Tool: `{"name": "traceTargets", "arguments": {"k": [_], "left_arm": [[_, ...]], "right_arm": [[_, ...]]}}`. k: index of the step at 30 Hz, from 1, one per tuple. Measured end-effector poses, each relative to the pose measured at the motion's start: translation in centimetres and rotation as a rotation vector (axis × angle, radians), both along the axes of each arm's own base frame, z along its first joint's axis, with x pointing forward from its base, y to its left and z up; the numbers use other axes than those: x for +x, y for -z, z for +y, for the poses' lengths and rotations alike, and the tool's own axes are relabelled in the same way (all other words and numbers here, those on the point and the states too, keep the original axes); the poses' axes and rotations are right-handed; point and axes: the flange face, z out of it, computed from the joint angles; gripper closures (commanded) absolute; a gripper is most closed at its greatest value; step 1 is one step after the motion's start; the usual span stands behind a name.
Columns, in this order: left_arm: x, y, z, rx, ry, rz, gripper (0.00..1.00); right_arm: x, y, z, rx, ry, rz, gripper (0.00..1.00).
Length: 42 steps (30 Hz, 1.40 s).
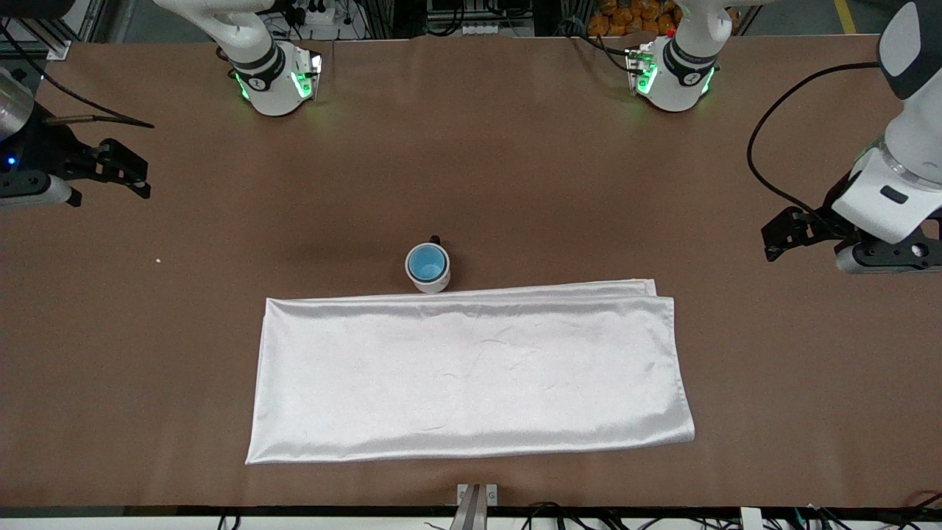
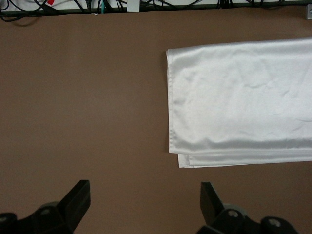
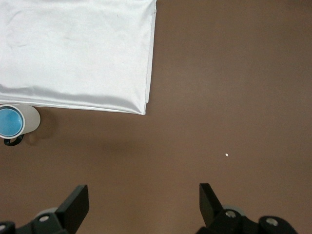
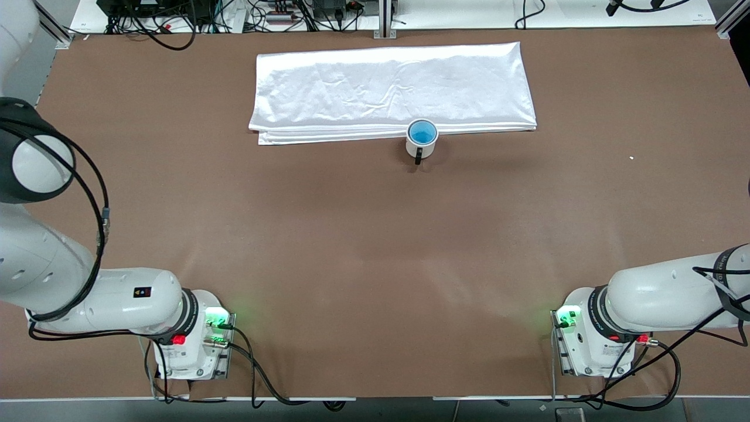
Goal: Place blue cup into white mug on table
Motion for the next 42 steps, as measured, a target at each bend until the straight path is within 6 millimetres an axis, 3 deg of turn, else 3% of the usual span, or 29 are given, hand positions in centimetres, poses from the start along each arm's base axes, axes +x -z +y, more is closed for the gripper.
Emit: {"name": "traceTargets", "arguments": {"k": [14,31,42], "left_arm": [[-1.2,0.9,2.0,0.012,-0.016,0.029,0.0],[-2.1,1.4,1.9,0.0,-0.014,-0.011,0.0],[-3.1,1.1,1.9,0.006,-0.016,0.013,0.0]], "right_arm": [[0.0,0.0,0.0,0.0,0.0,0.003,0.0],[0.0,0.0,0.1,0.021,0.002,0.005,0.0],[0.0,0.1,-1.9,0.054,0.052,0.01,0.0]]}}
